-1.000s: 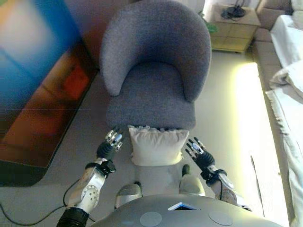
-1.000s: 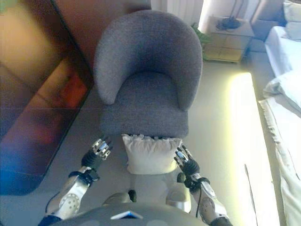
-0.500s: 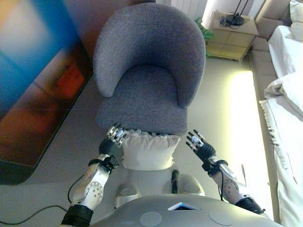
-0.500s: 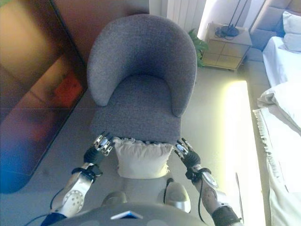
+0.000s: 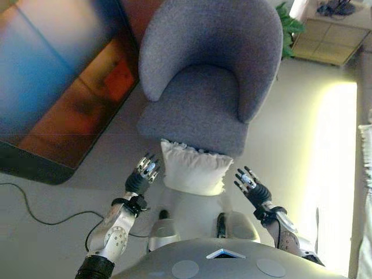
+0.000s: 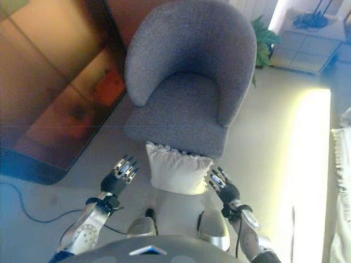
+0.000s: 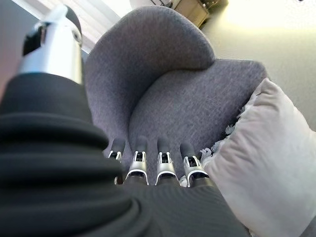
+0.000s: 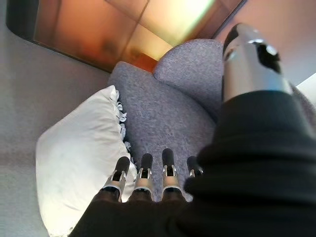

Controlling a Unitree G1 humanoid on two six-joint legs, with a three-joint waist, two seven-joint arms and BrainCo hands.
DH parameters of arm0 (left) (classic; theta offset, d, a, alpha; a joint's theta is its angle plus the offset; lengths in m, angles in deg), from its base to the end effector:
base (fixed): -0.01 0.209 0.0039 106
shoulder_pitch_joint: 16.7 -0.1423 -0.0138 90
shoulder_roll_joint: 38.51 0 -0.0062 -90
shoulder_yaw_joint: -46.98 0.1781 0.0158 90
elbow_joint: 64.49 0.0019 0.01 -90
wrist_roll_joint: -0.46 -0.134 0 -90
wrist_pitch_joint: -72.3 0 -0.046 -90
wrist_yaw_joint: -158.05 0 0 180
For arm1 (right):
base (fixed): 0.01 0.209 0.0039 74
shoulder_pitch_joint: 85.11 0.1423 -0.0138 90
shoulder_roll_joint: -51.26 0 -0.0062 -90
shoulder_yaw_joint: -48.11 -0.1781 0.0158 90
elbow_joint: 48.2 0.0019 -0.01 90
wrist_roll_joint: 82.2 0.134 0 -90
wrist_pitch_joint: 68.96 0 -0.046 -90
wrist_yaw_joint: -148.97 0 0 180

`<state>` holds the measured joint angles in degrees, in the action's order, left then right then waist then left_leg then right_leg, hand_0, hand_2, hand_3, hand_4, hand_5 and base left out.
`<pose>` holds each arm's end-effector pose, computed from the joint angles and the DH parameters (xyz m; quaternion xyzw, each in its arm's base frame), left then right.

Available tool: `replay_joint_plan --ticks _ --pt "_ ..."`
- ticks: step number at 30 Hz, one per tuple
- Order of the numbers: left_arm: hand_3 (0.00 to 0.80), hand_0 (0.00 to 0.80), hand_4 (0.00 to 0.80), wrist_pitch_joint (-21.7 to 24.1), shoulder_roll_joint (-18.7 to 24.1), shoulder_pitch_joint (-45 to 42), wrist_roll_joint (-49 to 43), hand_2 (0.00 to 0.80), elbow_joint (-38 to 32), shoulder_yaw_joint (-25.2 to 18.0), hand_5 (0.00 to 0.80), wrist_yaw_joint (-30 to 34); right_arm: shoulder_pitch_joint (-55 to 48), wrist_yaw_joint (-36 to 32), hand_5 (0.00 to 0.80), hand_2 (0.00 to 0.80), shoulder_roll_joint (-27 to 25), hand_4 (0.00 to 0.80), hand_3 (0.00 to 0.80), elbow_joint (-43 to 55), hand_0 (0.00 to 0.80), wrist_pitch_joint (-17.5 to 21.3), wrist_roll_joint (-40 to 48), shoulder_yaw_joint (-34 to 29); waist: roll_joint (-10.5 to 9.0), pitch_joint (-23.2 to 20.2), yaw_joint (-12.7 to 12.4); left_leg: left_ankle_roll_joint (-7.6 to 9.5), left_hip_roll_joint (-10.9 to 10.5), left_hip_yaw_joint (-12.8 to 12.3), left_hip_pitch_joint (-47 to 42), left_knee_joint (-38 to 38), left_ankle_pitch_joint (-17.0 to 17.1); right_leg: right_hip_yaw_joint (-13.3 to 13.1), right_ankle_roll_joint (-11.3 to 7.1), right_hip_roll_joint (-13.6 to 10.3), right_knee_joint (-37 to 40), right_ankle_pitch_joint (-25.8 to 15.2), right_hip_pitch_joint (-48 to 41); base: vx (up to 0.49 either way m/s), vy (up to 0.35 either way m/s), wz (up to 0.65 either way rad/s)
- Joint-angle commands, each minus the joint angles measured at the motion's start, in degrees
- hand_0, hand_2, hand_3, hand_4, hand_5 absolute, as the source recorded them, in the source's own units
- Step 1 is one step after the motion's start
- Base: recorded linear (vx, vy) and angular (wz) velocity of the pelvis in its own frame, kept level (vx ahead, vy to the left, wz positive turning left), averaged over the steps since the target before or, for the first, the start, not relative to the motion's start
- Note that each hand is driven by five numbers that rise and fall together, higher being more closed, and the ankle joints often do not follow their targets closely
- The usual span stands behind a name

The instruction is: Pick up the cushion and take it to the sofa

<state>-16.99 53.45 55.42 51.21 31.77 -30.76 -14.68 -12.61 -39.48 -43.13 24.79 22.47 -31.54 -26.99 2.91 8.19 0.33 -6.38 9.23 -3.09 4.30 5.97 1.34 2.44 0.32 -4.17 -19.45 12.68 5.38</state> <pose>0.1163 0.1865 -0.0180 -0.2981 0.2103 -0.0322 0.9305 0.0984 -0.1994 -0.0437 0.2671 0.2905 0.0090 0.9188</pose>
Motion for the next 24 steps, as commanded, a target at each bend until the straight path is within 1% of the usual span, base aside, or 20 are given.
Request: replay_joint_plan --ticks 1,2,4,6,8,9,12,14,17,19,20,21,22,23,24 --pt "0.000 0.000 0.000 2.3 2.8 0.9 0.0 0.000 -1.6 -3.0 0.000 3.0 1.6 -1.3 0.000 0.000 1.4 0.000 0.000 4.0 0.000 3.6 -0.1 0.4 -1.37 -1.2 -2.1 -0.91 0.6 -0.5 6.1 -3.3 7.4 5.5 -4.60 -1.6 12.0 -4.6 -11.0 0.211 0.107 0.07" --pt "0.000 0.000 0.000 2.2 3.1 1.2 0.0 0.000 -1.6 -2.8 0.000 3.0 1.8 -0.9 0.000 0.000 1.5 0.000 0.000 4.1 0.000 3.9 0.2 0.5 -1.68 -1.2 -2.1 -0.47 0.0 -0.8 6.3 -2.4 5.9 5.4 -5.00 -2.1 11.1 -4.3 -10.8 0.221 0.125 -0.20" --pt "0.000 0.000 0.000 2.8 3.9 2.0 0.0 0.000 -1.3 -2.2 0.000 2.2 1.5 -0.1 0.000 0.000 1.5 0.000 0.000 4.9 0.000 3.6 1.2 0.5 -2.35 -1.2 -1.8 0.21 -1.0 -1.0 7.1 0.5 3.9 4.4 -5.70 -3.2 9.8 -4.0 -10.9 0.240 0.140 -0.49" --pt "0.000 0.000 0.000 3.6 4.9 3.1 0.4 0.000 -0.8 -1.8 0.000 2.2 1.3 0.0 0.000 0.000 1.5 0.000 0.000 5.5 0.000 3.4 2.6 0.4 -2.86 -1.3 -1.6 0.78 -1.6 -1.5 7.9 2.5 3.0 4.2 -6.54 -4.2 9.1 -3.9 -11.3 0.242 0.134 -0.66" --pt "0.000 0.000 0.000 4.2 5.5 3.5 0.2 0.000 -0.5 -1.5 0.000 1.6 0.9 0.1 0.000 0.000 2.0 0.000 0.000 5.3 0.000 3.4 2.5 0.4 -3.18 -1.6 -1.7 1.69 -2.4 -1.5 7.7 2.7 2.1 4.5 -7.60 -5.3 8.7 -4.3 -11.6 0.250 0.130 -0.47" --pt "0.000 0.000 0.000 4.2 5.8 3.7 0.1 0.000 -0.4 -1.5 0.000 1.3 0.9 0.0 0.000 0.000 2.6 0.000 0.000 5.1 0.000 3.4 2.4 0.6 -3.33 -1.7 -1.8 2.19 -3.0 -1.4 7.4 2.3 1.9 4.5 -8.31 -5.9 8.4 -5.0 -11.5 0.217 0.120 -0.19" --pt "0.000 0.000 0.000 3.9 6.7 3.7 0.0 0.000 -0.4 -1.6 0.000 1.1 1.2 -0.3 0.000 0.000 3.4 0.000 0.000 4.5 0.000 4.0 2.1 1.1 -3.47 -2.0 -2.3 3.42 -4.3 -1.5 7.0 1.4 1.3 4.7 -9.41 -7.1 7.8 -6.6 -10.6 0.152 0.119 -0.10" --pt "0.000 0.000 0.000 3.3 7.0 3.5 -1.0 0.000 -0.8 -1.7 0.000 1.0 1.5 0.1 0.000 0.000 4.1 0.000 0.000 4.0 0.000 4.2 1.8 1.1 -3.50 -2.2 -2.7 4.01 -5.1 -1.6 7.3 1.5 0.8 5.1 -9.60 -7.7 7.8 -7.2 -10.4 0.116 0.134 0.01" --pt "0.000 0.000 0.000 2.5 7.4 3.1 -1.6 0.000 -1.7 -1.8 0.000 1.0 2.5 0.6 0.000 0.000 4.6 0.000 0.000 3.0 0.000 4.4 2.2 1.0 -3.78 -2.5 -3.4 5.50 -6.7 -1.9 8.1 2.7 -0.5 5.4 -9.60 -8.7 6.6 -8.6 -10.3 0.089 0.153 0.07" --pt "0.000 0.000 0.000 2.6 7.5 3.0 -2.2 0.000 -1.5 -1.5 0.000 1.6 2.9 0.7 0.000 0.000 5.0 0.000 0.000 2.6 0.000 5.5 2.4 1.1 -4.12 -2.7 -3.7 7.30 -8.0 -2.5 8.5 3.8 -1.9 5.5 -9.41 -9.6 1.5 -11.3 -9.3 0.061 0.199 0.12" --pt "0.000 0.000 0.000 2.9 7.6 2.8 -2.8 0.000 -1.3 -1.3 0.000 2.0 2.9 1.0 0.000 0.000 5.2 0.000 0.000 2.9 0.000 5.9 2.4 1.1 -4.07 -2.7 -3.8 8.26 -8.5 -2.9 8.1 4.3 -2.9 5.5 -9.28 -10.0 -3.2 -12.7 -7.7 0.071 0.253 0.07" --pt "0.000 0.000 0.000 3.3 7.6 2.5 -3.6 0.000 -1.1 -1.1 0.000 2.0 2.7 1.5 0.000 0.000 5.4 0.000 0.000 3.2 0.000 6.2 2.3 1.3 -3.45 -2.5 -3.6 8.92 -8.5 -3.4 7.1 4.3 -3.7 5.9 -8.71 -10.4 -9.2 -14.1 -4.8 0.083 0.268 -0.06" --pt "0.000 0.000 0.000 3.5 7.6 2.4 -4.1 0.000 -0.8 -1.1 0.000 1.9 2.5 1.6 0.000 0.000 5.5 0.000 0.000 3.6 0.000 6.0 2.2 1.5 -2.94 -2.2 -3.4 9.15 -8.4 -4.0 5.9 4.2 -4.2 6.5 -8.18 -11.1 -13.0 -14.8 -2.2 0.096 0.247 -0.21" --pt "0.000 0.000 0.000 3.5 7.7 2.4 -4.1 0.000 -0.7 -1.4 0.000 1.7 2.2 1.5 0.000 0.000 5.5 0.000 0.000 3.8 0.000 5.9 2.0 1.8 -2.65 -1.9 -3.2 9.09 -8.3 -4.8 4.7 4.0 -4.5 7.4 -7.74 -12.1 -14.9 -15.1 -0.2 0.104 0.172 -0.31" --pt "0.000 0.000 0.000 3.2 7.8 2.5 -3.6 0.000 -0.8 -2.0 0.000 1.9 1.8 1.3 0.000 0.000 5.4 0.000 0.000 3.8 0.000 5.9 1.6 2.0 -2.64 -1.6 -3.1 8.82 -8.3 -5.6 3.6 3.7 -4.7 8.4 -7.42 -13.0 -14.2 -15.0 1.1 0.097 0.094 -0.39"
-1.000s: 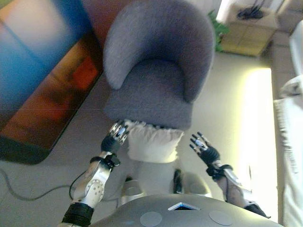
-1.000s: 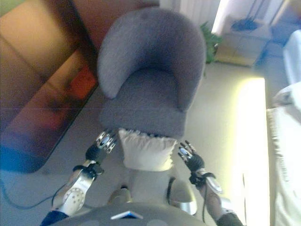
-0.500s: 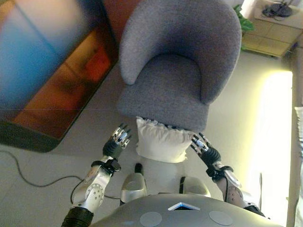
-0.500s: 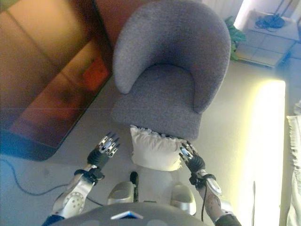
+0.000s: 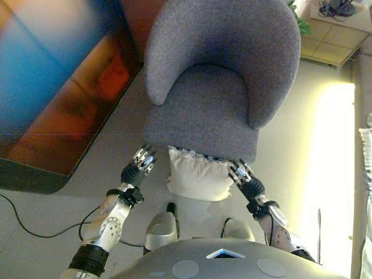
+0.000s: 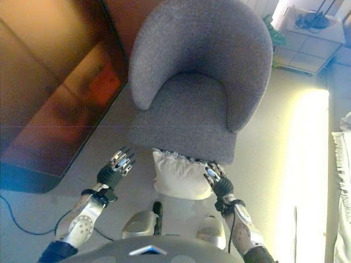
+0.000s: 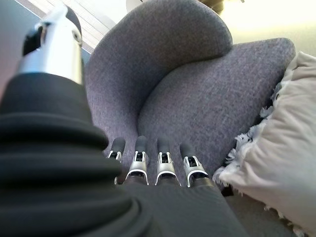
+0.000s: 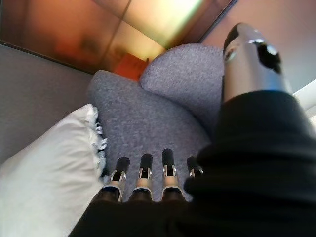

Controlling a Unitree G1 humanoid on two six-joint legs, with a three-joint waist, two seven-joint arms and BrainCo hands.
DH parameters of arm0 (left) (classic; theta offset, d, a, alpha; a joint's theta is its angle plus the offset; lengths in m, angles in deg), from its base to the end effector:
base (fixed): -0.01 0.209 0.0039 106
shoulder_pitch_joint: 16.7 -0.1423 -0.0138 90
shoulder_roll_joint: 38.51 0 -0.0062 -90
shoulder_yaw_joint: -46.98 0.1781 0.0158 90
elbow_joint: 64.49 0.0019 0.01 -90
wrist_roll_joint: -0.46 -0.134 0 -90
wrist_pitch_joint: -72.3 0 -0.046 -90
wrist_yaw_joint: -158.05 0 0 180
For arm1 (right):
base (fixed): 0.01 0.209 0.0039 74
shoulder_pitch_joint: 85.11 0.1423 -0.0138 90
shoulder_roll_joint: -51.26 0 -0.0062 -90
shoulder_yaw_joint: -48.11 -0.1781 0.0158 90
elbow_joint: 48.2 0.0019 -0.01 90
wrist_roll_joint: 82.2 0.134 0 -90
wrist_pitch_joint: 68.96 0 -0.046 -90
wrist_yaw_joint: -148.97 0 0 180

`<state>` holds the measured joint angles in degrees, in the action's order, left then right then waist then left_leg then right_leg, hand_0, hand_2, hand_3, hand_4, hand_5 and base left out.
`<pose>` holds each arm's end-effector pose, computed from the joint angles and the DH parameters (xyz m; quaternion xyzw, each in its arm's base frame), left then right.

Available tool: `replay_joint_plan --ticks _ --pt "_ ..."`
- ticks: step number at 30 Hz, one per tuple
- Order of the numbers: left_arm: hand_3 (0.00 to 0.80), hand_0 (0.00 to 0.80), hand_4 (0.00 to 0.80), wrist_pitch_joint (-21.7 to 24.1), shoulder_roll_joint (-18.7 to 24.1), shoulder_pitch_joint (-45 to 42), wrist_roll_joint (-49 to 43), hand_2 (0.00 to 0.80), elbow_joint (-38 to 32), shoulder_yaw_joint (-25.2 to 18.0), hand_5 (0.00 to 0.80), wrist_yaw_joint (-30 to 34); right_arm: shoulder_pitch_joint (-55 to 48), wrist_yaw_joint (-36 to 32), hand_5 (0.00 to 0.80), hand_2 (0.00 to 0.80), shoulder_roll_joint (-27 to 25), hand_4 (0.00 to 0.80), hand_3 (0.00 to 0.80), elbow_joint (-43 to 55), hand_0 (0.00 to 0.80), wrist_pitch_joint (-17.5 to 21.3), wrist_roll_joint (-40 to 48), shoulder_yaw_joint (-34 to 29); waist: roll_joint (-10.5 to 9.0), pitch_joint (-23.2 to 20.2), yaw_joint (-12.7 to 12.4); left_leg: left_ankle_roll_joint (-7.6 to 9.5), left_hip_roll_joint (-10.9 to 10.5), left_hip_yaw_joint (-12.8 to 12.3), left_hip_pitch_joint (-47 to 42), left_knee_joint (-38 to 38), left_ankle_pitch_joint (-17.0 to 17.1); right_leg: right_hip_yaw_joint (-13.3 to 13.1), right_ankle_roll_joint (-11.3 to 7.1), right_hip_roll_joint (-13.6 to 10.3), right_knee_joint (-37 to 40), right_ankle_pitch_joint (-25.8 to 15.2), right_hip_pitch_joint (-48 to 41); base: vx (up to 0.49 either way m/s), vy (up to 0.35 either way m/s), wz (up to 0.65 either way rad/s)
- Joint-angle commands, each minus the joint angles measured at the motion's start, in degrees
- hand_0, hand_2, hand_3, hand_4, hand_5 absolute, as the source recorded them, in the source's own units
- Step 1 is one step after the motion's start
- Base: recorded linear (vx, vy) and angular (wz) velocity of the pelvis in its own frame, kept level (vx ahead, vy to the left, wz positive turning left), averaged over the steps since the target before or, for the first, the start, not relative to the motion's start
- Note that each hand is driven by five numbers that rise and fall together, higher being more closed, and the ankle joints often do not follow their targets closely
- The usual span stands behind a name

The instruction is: Pick up the cushion and take it to the sofa

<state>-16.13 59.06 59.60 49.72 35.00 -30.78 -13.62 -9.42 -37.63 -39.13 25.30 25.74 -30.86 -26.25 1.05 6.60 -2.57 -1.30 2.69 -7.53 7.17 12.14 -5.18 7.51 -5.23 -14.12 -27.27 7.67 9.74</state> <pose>0.1315 0.2087 -0.0129 -0.2337 0.2029 -0.0465 0.9498 0.1169 -0.1798 -0.0384 0.2969 0.2405 0.0087 0.9241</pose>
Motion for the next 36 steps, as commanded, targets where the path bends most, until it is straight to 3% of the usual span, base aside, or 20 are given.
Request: replay_joint_plan --ticks 1,3,5,7,8,10,13,17,19,23,26,30,33,36 --pt "0.000 0.000 0.000 2.0 2.3 -1.6 -1.8 0.000 -4.2 -2.4 0.000 0.9 -1.6 -0.8 0.000 0.000 1.4 0.000 0.000 3.2 0.000 2.7 0.6 1.3 -0.84 0.2 -0.1 3.52 -1.9 -1.4 0.1 -2.7 1.8 3.9 -1.72 -3.3 -5.4 -9.5 -3.0 0.127 0.023 -0.46" --pt "0.000 0.000 0.000 1.3 2.4 -1.2 -1.1 0.000 -5.4 -2.6 0.000 -0.4 -2.1 -1.4 0.000 0.000 1.2 0.000 0.000 2.5 0.000 3.2 0.2 1.1 -1.00 0.8 0.5 2.53 -2.0 -2.0 -1.7 -3.3 1.4 5.9 -1.63 -4.0 2.4 -10.5 -2.3 0.139 -0.060 -0.50" --pt "0.000 0.000 0.000 2.0 2.1 -0.1 -0.7 0.000 -5.4 -1.8 0.000 -1.4 -1.1 -1.7 0.000 0.000 1.1 0.000 0.000 1.9 0.000 3.9 0.4 1.1 -1.83 1.7 1.5 1.79 -2.3 -2.1 -2.4 -3.2 0.2 5.6 -2.99 -5.8 10.0 -14.3 -0.3 0.115 -0.163 -0.50" --pt "0.000 0.000 0.000 2.7 1.9 0.8 -0.8 0.000 -5.3 -1.0 0.000 -1.7 0.0 -1.7 0.000 0.000 0.9 0.000 0.000 1.9 0.000 4.0 1.0 1.0 -2.75 2.3 2.4 1.18 -2.7 -2.1 -2.8 -2.7 -1.6 4.0 -4.72 -7.2 17.2 -18.4 1.5 0.158 -0.214 -0.44" --pt "0.000 0.000 0.000 3.0 1.7 1.2 -0.8 0.000 -5.1 -0.6 0.000 -1.4 0.8 -1.3 0.000 0.000 0.7 0.000 0.000 2.1 0.000 3.4 1.3 0.7 -3.40 2.6 3.6 0.62 -2.9 -1.3 -3.5 -2.4 -3.1 0.9 -6.18 -7.8 23.2 -21.9 3.1 0.252 -0.221 -0.36" --pt "0.000 0.000 0.000 2.3 1.7 1.1 -0.9 0.000 -6.0 -0.7 0.000 -1.4 1.3 -1.1 0.000 0.000 0.7 0.000 0.000 2.2 0.000 2.4 1.1 0.4 -3.62 2.7 4.2 0.21 -2.2 -0.5 -5.2 -2.2 -4.3 -1.1 -7.05 -8.0 25.5 -23.8 3.3 0.291 -0.212 -0.06" --pt "0.000 0.000 0.000 2.5 1.2 0.4 -1.7 0.000 -6.0 -0.8 0.000 -1.6 1.5 -2.1 0.000 0.000 1.0 0.000 0.000 1.7 0.000 0.0 0.2 0.2 -4.12 1.8 4.1 -0.10 -0.7 -0.1 -7.1 -1.3 -5.2 -0.6 -7.38 -7.7 23.6 -21.7 1.1 0.305 -0.201 0.42" --pt "0.000 0.000 0.000 2.7 1.2 -0.5 -0.7 0.000 -5.8 -1.4 0.000 -4.1 1.6 -2.7 0.000 0.000 -0.4 0.000 0.000 2.7 0.000 -3.0 -1.3 1.2 -4.42 0.2 4.6 -1.85 3.6 0.2 -10.5 0.0 -5.5 -1.4 -6.92 -4.8 21.1 -17.7 -0.4 0.289 -0.236 0.35" --pt "0.000 0.000 0.000 2.5 1.0 -0.7 0.3 0.000 -5.2 -2.9 0.000 -4.7 2.0 -3.9 0.000 0.000 -1.4 0.000 0.000 3.2 0.000 -3.9 -1.0 1.6 -4.09 -0.2 4.7 -3.09 6.5 0.0 -11.7 -0.2 -2.5 -1.6 -6.18 -2.1 20.0 -14.6 -1.3 0.225 -0.240 -0.02" --pt "0.000 0.000 0.000 2.3 -0.5 -1.2 0.5 0.000 -5.8 -3.9 0.000 -5.7 3.2 -3.6 0.000 0.000 -2.6 0.000 0.000 3.7 0.000 -3.8 -2.3 1.7 -3.77 -0.7 4.2 -4.70 9.3 1.2 -10.3 4.7 3.6 -0.3 -3.37 1.1 19.8 -11.8 -3.5 0.122 -0.187 0.11" --pt "0.000 0.000 0.000 1.8 -1.1 -1.5 0.9 0.000 -5.9 -4.3 0.000 -5.4 3.9 -2.5 0.000 0.000 -3.6 0.000 0.000 4.0 0.000 -2.1 -5.0 1.6 -3.30 -0.4 3.8 -4.91 9.7 1.7 -7.9 7.8 5.6 1.2 -1.80 1.7 19.4 -10.2 -5.2 0.066 -0.046 0.22" --pt "0.000 0.000 0.000 1.4 -1.6 -0.5 1.2 0.000 -5.2 -4.1 0.000 -4.2 3.9 -1.2 0.000 0.000 -4.1 0.000 0.000 4.4 0.000 0.8 -7.0 1.2 -1.24 -0.2 2.1 -6.29 8.1 3.2 -6.8 -7.6 8.3 4.1 -2.90 1.4 20.1 -8.6 -7.4 0.062 0.146 0.33" --pt "0.000 0.000 0.000 0.5 -1.9 2.0 0.2 0.000 -2.9 -3.1 0.000 -3.5 4.5 1.0 0.000 0.000 -4.2 0.000 0.000 3.5 0.000 2.7 -8.5 0.5 -0.92 0.6 1.3 -7.70 8.2 3.4 -4.0 -7.5 11.8 6.2 -3.30 0.9 20.9 -8.0 -9.4 0.045 0.089 0.27" --pt "0.000 0.000 0.000 -0.1 -2.0 3.5 -2.2 0.000 -1.3 -3.0 0.000 -3.0 4.8 2.7 0.000 0.000 -3.6 0.000 0.000 2.5 0.000 2.8 -9.5 -0.1 -1.31 -0.3 1.6 -6.55 6.7 2.4 -5.0 -8.5 8.3 7.1 -4.62 -1.3 21.2 -8.6 -10.5 0.111 0.123 0.09"
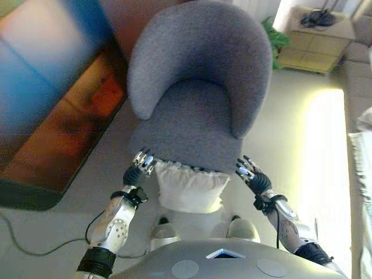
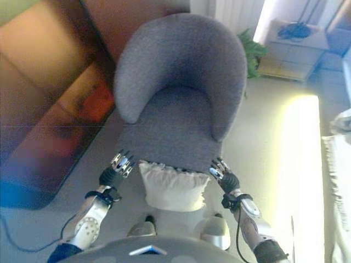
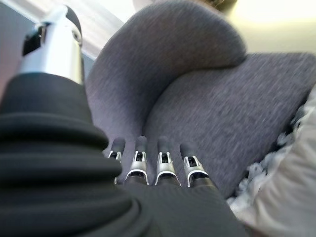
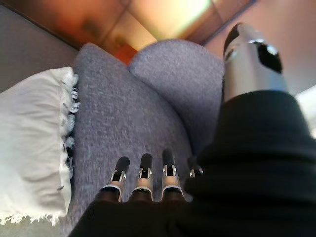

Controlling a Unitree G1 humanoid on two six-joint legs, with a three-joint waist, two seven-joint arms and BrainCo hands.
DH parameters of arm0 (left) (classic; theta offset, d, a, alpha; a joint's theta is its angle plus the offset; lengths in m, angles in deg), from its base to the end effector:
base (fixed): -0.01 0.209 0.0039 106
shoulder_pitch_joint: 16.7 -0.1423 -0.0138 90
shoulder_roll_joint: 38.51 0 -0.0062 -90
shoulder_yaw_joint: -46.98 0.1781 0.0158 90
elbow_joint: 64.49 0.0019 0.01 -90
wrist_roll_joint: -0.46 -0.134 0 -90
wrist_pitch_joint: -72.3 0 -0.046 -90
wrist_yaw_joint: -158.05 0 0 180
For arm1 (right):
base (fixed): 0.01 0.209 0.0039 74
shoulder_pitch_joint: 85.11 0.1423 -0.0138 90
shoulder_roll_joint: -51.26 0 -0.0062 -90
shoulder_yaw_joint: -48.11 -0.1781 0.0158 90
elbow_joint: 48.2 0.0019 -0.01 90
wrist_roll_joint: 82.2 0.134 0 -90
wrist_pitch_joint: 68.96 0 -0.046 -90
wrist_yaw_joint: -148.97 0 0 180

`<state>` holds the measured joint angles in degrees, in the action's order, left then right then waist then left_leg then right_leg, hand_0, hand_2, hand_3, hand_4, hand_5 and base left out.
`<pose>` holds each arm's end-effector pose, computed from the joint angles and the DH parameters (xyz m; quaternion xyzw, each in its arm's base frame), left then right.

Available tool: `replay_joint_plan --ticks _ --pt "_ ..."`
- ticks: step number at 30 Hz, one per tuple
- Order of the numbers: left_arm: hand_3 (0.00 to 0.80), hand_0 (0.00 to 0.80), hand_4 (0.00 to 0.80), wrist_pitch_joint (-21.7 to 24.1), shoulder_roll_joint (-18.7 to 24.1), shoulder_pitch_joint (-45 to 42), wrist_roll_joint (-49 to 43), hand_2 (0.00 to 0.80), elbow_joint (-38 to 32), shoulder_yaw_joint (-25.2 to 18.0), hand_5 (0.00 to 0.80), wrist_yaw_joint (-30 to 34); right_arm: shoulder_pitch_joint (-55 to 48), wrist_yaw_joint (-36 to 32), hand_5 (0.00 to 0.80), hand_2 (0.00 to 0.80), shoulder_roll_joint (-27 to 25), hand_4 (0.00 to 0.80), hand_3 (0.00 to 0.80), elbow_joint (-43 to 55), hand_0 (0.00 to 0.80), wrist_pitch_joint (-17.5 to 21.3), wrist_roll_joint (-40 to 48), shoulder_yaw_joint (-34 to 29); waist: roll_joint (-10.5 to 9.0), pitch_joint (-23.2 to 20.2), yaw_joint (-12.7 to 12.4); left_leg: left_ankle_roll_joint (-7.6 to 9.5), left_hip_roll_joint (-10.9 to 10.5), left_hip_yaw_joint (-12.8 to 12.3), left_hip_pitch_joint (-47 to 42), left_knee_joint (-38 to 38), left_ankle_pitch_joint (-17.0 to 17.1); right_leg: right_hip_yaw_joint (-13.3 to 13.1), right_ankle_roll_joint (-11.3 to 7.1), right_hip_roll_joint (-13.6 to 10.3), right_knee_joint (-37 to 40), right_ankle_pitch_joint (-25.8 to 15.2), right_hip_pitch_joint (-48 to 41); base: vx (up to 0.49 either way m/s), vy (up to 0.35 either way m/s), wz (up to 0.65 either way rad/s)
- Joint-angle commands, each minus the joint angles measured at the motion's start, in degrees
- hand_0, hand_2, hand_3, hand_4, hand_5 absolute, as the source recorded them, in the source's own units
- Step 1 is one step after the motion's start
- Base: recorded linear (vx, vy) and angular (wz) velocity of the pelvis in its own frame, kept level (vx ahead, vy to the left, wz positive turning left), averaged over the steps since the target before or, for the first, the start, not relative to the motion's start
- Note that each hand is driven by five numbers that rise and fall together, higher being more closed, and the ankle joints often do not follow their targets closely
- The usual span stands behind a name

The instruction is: Pick up the cushion and take it to the sofa

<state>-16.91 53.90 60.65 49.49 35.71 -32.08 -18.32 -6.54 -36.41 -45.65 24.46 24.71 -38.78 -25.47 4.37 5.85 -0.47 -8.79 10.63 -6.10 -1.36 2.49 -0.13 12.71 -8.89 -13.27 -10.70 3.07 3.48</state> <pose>0.1363 0.1933 -0.0161 -0.2655 0.2046 -0.0018 0.9422 0.1283 -0.2030 -0.0311 0.1730 0.2513 0.0348 0.9517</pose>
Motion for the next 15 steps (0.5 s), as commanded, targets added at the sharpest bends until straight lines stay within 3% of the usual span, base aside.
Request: replay_joint_plan --ticks 1,6,10,15 --pt "0.000 0.000 0.000 0.8 3.5 2.2 -2.4 0.000 -2.1 -1.6 0.000 1.6 1.4 1.6 0.000 0.000 3.0 0.000 0.000 3.8 0.000 3.8 -2.0 -1.2 -4.66 0.3 -0.3 1.31 -1.7 0.8 3.4 1.3 2.8 1.6 -1.23 -2.6 4.5 -4.0 -4.2 0.123 0.123 0.02" --pt "0.000 0.000 0.000 2.7 6.3 3.0 -6.5 0.000 -0.1 -1.1 0.000 2.3 -0.8 2.0 0.000 0.000 3.8 0.000 0.000 4.4 0.000 4.2 -3.0 -2.5 -4.68 -0.6 1.6 3.78 -3.4 0.9 3.4 1.3 1.0 -3.7 -1.42 -2.3 2.9 -2.4 -3.7 0.093 0.089 0.01" --pt "0.000 0.000 0.000 4.3 7.1 3.4 -6.0 0.000 -0.1 -0.9 0.000 1.3 0.4 1.3 0.000 0.000 4.2 0.000 0.000 3.7 0.000 3.5 -3.8 -1.9 -5.04 -0.9 1.0 4.00 -2.9 -0.2 2.7 0.5 0.9 -2.6 -2.03 -2.8 4.8 -3.6 -4.7 0.036 -0.035 -0.03" --pt "0.000 0.000 0.000 3.8 6.1 3.8 -6.4 0.000 -1.0 -0.5 0.000 0.1 2.5 2.2 0.000 0.000 4.4 0.000 0.000 2.9 0.000 3.2 -3.6 -1.1 -5.65 -1.7 -0.1 3.20 -1.9 -0.6 2.1 -1.6 1.9 -2.0 -2.39 -1.7 8.5 -4.2 -6.3 0.018 -0.045 -0.13"
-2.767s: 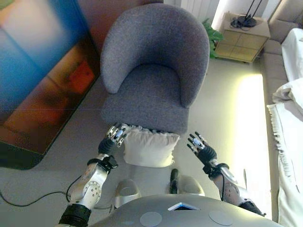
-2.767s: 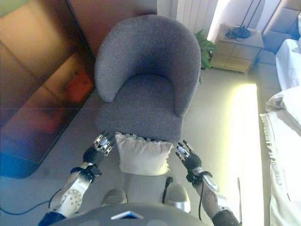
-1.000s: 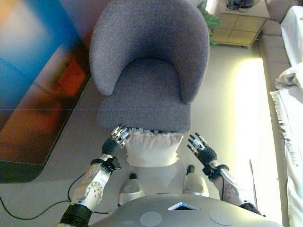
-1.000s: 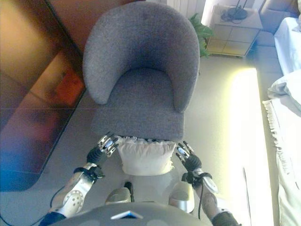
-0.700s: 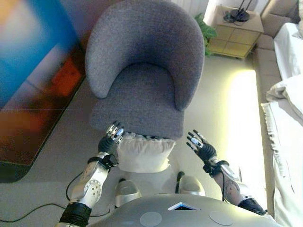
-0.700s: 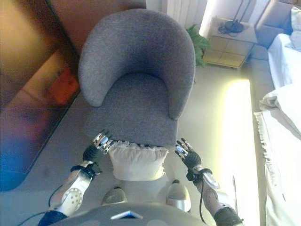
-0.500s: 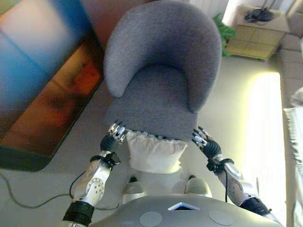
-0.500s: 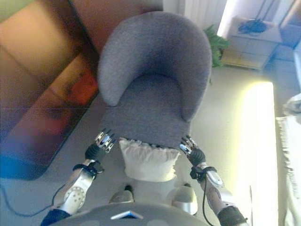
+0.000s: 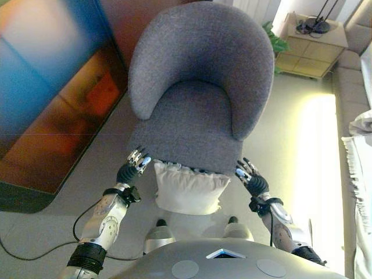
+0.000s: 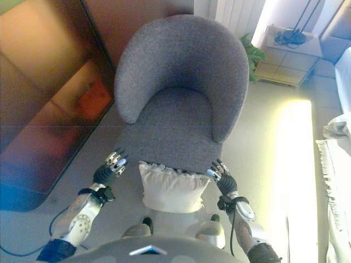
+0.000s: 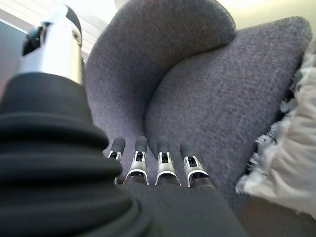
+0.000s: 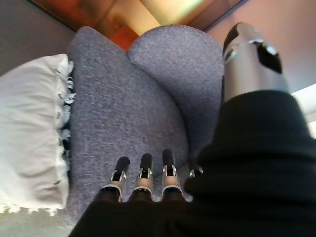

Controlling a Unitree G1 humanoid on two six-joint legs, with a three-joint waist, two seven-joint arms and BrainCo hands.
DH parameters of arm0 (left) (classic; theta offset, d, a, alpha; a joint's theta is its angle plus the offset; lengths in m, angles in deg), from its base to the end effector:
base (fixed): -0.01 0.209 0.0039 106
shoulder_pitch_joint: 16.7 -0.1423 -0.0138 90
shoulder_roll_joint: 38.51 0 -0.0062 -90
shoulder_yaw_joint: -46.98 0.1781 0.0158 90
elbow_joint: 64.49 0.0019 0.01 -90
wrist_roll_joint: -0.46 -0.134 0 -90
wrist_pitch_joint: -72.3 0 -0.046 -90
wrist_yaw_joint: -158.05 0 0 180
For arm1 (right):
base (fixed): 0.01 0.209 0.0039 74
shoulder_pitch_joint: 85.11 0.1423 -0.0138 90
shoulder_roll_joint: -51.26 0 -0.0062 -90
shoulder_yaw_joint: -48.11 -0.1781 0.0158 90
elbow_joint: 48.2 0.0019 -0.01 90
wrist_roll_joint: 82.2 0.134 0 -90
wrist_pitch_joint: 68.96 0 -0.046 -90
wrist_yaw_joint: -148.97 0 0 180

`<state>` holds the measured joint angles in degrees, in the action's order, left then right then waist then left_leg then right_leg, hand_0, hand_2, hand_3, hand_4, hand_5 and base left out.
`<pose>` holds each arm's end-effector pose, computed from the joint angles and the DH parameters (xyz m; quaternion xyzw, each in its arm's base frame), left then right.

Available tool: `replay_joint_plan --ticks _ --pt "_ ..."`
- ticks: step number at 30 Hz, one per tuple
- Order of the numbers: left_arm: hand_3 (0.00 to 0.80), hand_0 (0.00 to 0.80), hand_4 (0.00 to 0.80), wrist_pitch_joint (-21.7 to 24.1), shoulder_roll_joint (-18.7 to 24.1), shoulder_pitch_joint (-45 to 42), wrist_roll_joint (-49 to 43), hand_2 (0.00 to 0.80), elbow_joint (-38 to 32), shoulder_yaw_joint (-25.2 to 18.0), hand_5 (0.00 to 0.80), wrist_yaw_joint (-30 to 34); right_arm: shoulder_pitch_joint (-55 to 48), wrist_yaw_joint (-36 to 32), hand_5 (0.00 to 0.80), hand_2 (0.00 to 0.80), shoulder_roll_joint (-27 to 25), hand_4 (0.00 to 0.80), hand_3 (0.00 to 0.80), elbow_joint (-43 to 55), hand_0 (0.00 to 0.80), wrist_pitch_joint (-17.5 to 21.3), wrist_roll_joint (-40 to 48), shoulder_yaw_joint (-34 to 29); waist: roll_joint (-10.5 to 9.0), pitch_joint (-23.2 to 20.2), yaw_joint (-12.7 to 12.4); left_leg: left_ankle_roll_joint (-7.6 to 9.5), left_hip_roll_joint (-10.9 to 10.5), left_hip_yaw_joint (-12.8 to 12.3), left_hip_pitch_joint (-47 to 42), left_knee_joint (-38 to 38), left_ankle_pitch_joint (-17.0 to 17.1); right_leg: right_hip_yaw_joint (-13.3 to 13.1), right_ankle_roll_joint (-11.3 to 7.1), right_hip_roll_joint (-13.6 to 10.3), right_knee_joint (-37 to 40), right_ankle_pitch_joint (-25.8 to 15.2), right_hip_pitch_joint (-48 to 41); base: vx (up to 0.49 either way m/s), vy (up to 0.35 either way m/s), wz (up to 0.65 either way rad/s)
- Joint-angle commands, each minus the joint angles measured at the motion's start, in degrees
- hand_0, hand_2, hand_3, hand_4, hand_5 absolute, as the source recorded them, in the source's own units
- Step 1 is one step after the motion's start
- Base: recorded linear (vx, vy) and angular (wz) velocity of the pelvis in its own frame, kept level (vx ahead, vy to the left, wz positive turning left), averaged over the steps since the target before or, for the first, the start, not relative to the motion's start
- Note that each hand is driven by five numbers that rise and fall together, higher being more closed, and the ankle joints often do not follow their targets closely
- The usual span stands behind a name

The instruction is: Pick up the cushion and take it to the sofa

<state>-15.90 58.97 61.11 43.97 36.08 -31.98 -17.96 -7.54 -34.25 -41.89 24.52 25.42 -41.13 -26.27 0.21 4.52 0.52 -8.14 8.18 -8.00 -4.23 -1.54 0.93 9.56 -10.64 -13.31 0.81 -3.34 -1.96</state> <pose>0.1381 0.2124 -0.0108 -0.1763 0.2025 -0.0148 0.9632 0.1247 -0.1904 -0.0348 0.1821 0.2493 0.0153 0.9510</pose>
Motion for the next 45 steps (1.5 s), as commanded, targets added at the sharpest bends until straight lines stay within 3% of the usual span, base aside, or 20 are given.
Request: replay_joint_plan --ticks 1,4,8,12,15,17,24,39,41,42,44,45 --pt "0.000 0.000 0.000 2.6 0.8 3.5 -1.2 0.000 -1.5 -0.3 0.000 -0.6 3.8 0.3 0.000 0.000 0.7 0.000 0.000 2.8 0.000 2.4 -1.2 -0.2 -1.59 -0.5 -1.2 2.43 0.7 1.3 5.0 2.1 1.0 1.3 -0.57 -1.5 -2.5 2.1 -1.1 0.004 -0.036 -0.03" --pt "0.000 0.000 0.000 2.0 0.3 4.1 0.2 0.000 -1.3 0.0 0.000 0.3 4.7 -0.3 0.000 0.000 0.9 0.000 0.000 2.9 0.000 2.0 0.5 0.1 -1.90 -0.6 -1.5 2.15 0.9 1.2 5.3 2.2 1.2 1.5 -0.45 -1.1 -1.5 1.6 -1.1 -0.016 -0.037 -0.01" --pt "0.000 0.000 0.000 -1.0 -1.3 4.1 7.8 0.000 -2.5 -0.8 0.000 6.8 4.9 -7.3 0.000 0.000 2.1 0.000 0.000 5.0 0.000 0.3 12.6 0.0 -1.99 -0.5 -1.7 2.10 1.0 0.9 4.9 1.6 1.3 1.7 -0.19 -0.6 -0.2 1.1 -1.3 -0.005 -0.009 -0.01" --pt "0.000 0.000 0.000 -8.2 -3.8 4.3 23.9 0.000 -4.1 0.4 0.000 21.4 5.0 -26.0 0.000 0.000 5.5 0.000 0.000 7.5 0.000 -4.6 34.5 -0.3 -1.64 -0.7 -1.8 2.01 1.2 0.7 4.7 0.9 1.5 1.9 0.02 0.0 0.2 1.2 -1.3 0.000 0.000 0.00" --pt "0.000 0.000 0.000 -13.6 -6.5 4.0 36.1 0.000 -5.2 1.0 0.000 29.3 5.0 -35.9 0.000 0.000 6.7 0.000 0.000 7.1 0.000 -7.7 40.1 -0.3 -1.53 -1.3 -1.7 1.89 1.3 0.3 4.5 1.2 0.9 1.8 -0.05 0.0 0.1 1.5 -1.2 0.010 -0.003 0.00" --pt "0.000 0.000 0.000 -15.6 -7.9 3.6 40.5 0.000 -5.4 1.4 0.000 32.6 5.0 -38.6 0.000 0.000 7.2 0.000 0.000 6.9 0.000 -8.7 40.5 -0.3 -1.54 -1.6 -1.7 1.81 1.4 0.2 4.4 1.4 0.5 1.7 -0.10 0.0 -0.1 1.7 -1.1 0.016 -0.005 0.00" --pt "0.000 0.000 0.000 -15.3 -8.8 1.3 37.8 0.000 -5.3 0.6 0.000 33.4 2.2 -38.2 0.000 0.000 7.7 0.000 0.000 7.3 0.000 -12.6 40.5 -0.5 -1.74 -2.7 -1.3 1.85 1.1 -0.1 3.9 0.9 0.2 0.9 -0.13 0.3 0.5 1.6 -1.0 0.001 0.001 -0.01" --pt "0.000 0.000 0.000 -14.0 -6.3 0.7 34.9 0.000 -7.0 2.3 0.000 30.0 1.0 -35.4 0.000 0.000 5.9 0.000 0.000 8.1 0.000 -10.9 38.4 1.2 -1.48 -3.3 -1.0 1.86 0.4 0.4 2.6 -1.3 0.6 1.1 -0.39 0.4 2.1 0.5 -1.1 0.000 0.000 0.00" --pt "0.000 0.000 0.000 -12.5 -5.9 0.4 32.7 0.000 -5.9 1.9 0.000 26.2 0.7 -31.8 0.000 0.000 5.6 0.000 0.000 7.0 0.000 -8.9 35.5 1.1 -1.47 -3.4 -1.0 1.77 0.3 0.4 2.6 -1.3 0.7 1.1 -0.44 0.4 2.2 0.4 -1.1 0.000 0.000 0.00" --pt "0.000 0.000 0.000 -10.6 -5.4 0.5 29.8 0.000 -4.5 1.7 0.000 22.9 0.8 -27.1 0.000 0.000 5.1 0.000 0.000 6.0 0.000 -6.0 31.5 1.1 -1.51 -3.5 -0.9 1.67 0.3 0.5 2.6 -1.4 0.8 1.2 -0.48 0.4 2.2 0.2 -1.1 0.000 0.000 0.00" --pt "0.000 0.000 0.000 -4.4 -3.8 1.8 18.6 0.000 -1.1 1.6 0.000 16.2 1.7 -14.2 0.000 0.000 3.5 0.000 0.000 2.7 0.000 -0.5 19.4 0.6 -1.66 -3.4 -0.8 1.60 0.2 0.7 2.5 -1.8 1.0 1.3 -0.52 0.4 2.4 -0.1 -0.9 0.000 0.000 0.00" --pt "0.000 0.000 0.000 -0.1 -2.4 2.5 8.8 0.000 0.3 1.7 0.000 11.4 2.6 -7.8 0.000 0.000 2.2 0.000 0.000 1.3 0.000 1.6 11.7 0.3 -1.68 -3.0 -0.7 1.65 0.2 0.7 2.2 -2.1 1.1 1.4 -0.56 0.4 2.6 -0.3 -1.1 0.000 0.000 0.00"
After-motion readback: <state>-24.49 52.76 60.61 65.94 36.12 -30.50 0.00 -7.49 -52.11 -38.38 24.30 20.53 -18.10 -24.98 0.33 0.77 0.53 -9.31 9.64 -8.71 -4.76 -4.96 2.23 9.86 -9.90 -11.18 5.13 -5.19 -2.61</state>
